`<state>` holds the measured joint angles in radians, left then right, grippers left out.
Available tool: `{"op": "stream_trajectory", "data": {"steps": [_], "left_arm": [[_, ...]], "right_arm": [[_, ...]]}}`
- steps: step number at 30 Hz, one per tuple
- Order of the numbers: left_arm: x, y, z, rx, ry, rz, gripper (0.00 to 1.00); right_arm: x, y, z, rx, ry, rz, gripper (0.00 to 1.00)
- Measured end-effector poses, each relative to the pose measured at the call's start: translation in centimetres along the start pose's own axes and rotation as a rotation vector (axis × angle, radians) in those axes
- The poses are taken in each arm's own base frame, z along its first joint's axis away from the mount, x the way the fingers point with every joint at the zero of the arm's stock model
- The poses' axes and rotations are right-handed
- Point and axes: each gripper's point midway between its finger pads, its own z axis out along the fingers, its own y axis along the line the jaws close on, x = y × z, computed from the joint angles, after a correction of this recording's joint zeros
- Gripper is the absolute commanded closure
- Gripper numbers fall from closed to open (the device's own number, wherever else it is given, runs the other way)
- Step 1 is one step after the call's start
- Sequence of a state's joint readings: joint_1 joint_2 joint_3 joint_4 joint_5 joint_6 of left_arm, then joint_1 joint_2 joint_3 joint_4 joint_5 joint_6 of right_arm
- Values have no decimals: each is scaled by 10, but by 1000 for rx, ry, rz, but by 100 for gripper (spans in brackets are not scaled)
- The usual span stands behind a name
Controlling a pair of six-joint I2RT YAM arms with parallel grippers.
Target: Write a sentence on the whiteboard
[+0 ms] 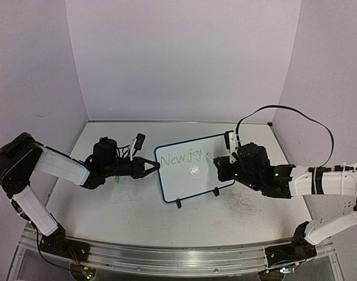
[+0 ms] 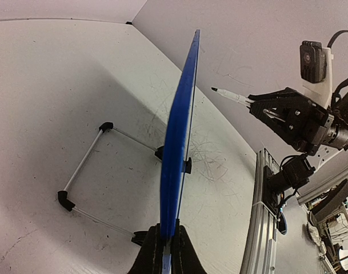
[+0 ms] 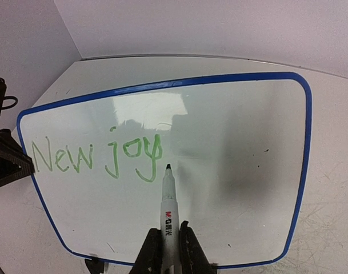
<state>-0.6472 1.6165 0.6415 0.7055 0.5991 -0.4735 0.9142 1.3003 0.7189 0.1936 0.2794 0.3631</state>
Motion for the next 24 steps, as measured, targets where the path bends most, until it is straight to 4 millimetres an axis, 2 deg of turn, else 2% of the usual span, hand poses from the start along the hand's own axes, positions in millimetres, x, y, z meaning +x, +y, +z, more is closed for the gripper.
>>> {"op": "stream_trajectory", "data": {"steps": [18,24], "left_arm": [[0,0,0,0,0,2,100],[0,0,0,0,1,2,100]], "right_arm": [[-12,5,17,21,-29,-23,100],[-16,1,19,44,-44,-18,100]]}}
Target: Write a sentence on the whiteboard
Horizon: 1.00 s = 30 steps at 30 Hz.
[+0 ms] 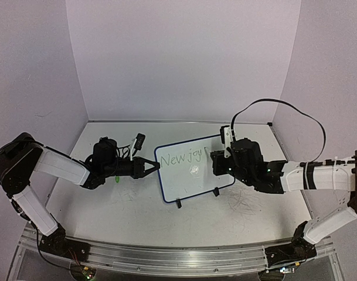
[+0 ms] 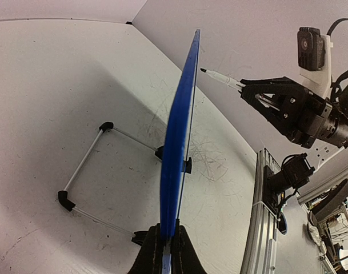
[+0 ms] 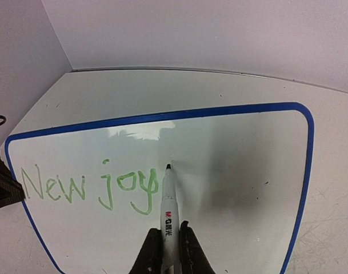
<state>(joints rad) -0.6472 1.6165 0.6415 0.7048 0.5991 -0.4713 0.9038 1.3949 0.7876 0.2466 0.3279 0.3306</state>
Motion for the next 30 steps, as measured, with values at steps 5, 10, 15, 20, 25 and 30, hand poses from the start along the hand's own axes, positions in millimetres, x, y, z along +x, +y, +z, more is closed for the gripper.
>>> {"op": "stream_trajectory", "data": {"steps": [5,10,15,20,25,30], "left_arm": [[0,0,0,0,0,0,100],[0,0,0,0,1,0,100],[1,0,0,-2,4,-3,100],[0,-1,-1,-1,3,-2,100],[1,0,-1,-3,6,-4,100],[1,0,-1,-3,6,-5,100]], "right_arm": [[1,-3,2,10,2,6,100],[3,-5,5,20,10,9,100],[4,-5,7,22,12,8,100],[3,-3,7,17,13,11,100],[3,-2,7,11,15,14,100],[4,0,7,-1,20,25,100]]}}
